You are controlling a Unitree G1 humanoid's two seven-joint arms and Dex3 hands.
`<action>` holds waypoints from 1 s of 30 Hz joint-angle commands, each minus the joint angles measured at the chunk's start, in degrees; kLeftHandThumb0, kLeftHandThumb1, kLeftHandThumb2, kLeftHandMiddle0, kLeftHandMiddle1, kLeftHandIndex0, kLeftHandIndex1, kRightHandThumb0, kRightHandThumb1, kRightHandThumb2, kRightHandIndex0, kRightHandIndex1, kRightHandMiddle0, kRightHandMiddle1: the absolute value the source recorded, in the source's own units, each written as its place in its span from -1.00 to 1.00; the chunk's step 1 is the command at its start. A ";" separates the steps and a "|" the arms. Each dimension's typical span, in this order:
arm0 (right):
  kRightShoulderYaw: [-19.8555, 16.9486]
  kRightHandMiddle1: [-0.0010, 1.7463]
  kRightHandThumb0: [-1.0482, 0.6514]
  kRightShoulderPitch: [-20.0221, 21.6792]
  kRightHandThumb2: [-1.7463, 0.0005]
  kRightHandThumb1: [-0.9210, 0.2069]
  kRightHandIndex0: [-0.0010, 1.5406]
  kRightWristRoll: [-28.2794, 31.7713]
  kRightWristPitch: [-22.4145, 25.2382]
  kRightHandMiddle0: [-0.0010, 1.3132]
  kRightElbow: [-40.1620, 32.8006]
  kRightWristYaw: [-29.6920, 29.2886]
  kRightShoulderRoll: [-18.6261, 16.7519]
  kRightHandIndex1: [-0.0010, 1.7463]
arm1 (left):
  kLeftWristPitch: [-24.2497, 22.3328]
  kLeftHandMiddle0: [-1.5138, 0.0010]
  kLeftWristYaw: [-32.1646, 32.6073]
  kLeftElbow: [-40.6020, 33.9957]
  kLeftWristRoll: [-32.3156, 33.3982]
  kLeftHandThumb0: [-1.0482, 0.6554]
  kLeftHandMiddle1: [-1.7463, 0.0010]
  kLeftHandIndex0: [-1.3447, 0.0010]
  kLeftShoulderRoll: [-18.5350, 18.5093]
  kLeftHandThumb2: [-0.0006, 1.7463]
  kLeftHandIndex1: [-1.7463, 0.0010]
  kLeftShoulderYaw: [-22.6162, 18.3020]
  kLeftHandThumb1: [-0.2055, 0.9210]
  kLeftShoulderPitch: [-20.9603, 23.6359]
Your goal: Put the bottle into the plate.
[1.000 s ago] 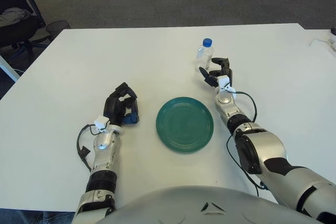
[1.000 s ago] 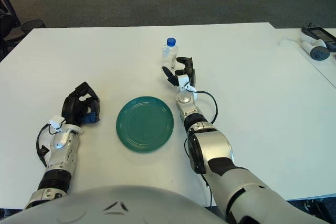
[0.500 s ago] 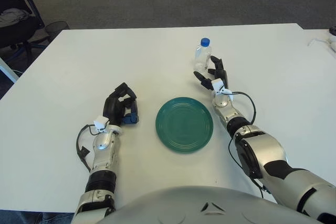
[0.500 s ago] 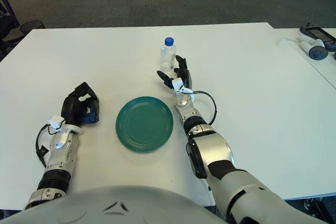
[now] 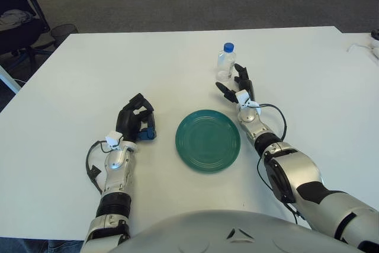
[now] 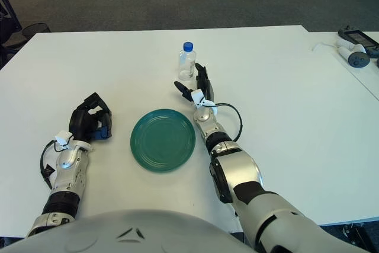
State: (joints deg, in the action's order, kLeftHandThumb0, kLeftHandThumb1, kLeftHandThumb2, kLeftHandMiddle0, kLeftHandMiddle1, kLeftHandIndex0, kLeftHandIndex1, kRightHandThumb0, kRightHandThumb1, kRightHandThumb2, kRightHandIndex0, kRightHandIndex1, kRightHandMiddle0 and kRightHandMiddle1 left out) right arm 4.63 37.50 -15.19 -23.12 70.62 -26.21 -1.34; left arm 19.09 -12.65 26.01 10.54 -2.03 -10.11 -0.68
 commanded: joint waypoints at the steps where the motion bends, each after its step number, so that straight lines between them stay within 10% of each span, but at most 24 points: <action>1: -0.31 -0.44 -1.00 -2.59 0.64 -1.00 -0.92 0.61 6.95 -1.00 3.43 2.66 -0.02 -0.77 | -1.49 -0.78 0.66 2.81 0.37 -0.48 -1.00 -0.26 0.78 0.90 -1.00 -0.27 -0.56 -2.79; 30: -7.51 -0.45 -0.99 -0.37 0.72 -1.00 -0.85 6.67 8.40 -1.00 4.21 6.98 -1.44 -0.77 | -1.46 -0.79 2.01 1.86 0.04 -0.47 -1.00 -0.23 1.02 0.87 -1.00 -0.45 -0.52 -3.43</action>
State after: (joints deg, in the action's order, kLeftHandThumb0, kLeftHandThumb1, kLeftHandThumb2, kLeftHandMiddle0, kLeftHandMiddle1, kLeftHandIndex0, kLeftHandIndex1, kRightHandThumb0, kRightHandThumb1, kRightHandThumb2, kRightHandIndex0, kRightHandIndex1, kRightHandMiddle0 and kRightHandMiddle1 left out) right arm -1.67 39.68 -10.10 -21.56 71.14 -21.12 -2.86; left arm 19.05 -11.56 25.49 10.48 -1.82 -10.34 -1.00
